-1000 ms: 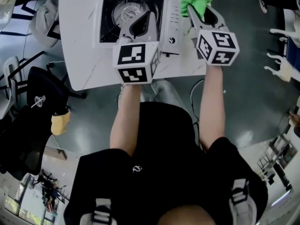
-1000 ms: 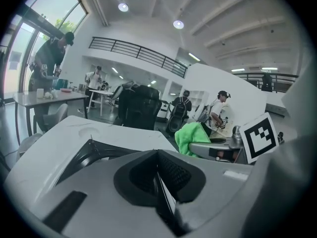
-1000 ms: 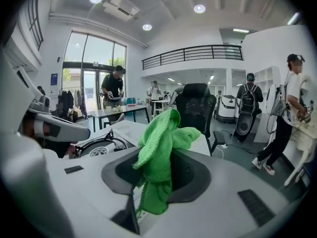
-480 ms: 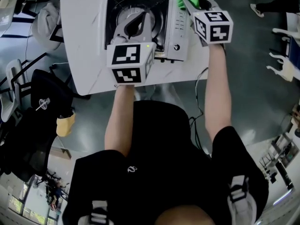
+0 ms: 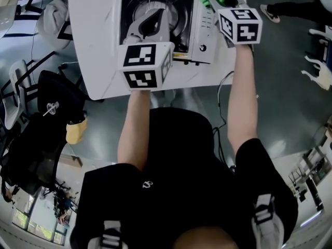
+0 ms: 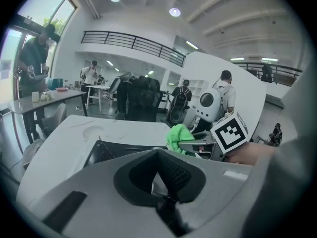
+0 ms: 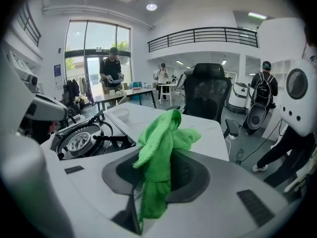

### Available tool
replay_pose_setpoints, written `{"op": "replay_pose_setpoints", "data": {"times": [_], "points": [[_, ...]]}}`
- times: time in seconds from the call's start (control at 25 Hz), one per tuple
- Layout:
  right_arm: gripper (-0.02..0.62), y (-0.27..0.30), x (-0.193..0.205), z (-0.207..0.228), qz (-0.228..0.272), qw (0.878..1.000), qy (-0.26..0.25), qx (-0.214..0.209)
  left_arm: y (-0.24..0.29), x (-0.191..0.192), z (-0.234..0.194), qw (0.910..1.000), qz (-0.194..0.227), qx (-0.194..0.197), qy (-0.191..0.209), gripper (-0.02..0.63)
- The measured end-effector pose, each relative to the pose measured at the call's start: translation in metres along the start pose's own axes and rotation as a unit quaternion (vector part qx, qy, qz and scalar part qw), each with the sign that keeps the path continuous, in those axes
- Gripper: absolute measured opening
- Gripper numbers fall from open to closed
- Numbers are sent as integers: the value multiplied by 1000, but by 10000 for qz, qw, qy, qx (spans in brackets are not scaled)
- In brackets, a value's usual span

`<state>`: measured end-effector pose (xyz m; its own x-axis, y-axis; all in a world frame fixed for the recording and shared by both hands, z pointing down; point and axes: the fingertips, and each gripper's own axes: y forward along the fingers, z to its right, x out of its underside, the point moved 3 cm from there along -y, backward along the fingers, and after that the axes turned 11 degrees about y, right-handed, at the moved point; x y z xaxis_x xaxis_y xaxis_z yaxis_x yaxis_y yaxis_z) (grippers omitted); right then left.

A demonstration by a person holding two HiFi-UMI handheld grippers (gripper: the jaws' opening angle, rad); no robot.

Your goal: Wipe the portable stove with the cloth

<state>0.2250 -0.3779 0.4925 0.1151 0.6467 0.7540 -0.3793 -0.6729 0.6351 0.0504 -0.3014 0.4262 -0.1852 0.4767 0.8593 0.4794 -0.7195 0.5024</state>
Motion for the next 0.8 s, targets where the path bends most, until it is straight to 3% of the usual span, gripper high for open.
{"op": "replay_pose_setpoints", "data": {"times": [0.6,0.8], "points": [[104,-39,39,-22,20,9992,176,-346,-14,13,31,9999,-43,-103,81,-6],[104,-49,52,-30,51,9989,220,-400,-19,19,31,9984,-104,-406,375,-6]]}}
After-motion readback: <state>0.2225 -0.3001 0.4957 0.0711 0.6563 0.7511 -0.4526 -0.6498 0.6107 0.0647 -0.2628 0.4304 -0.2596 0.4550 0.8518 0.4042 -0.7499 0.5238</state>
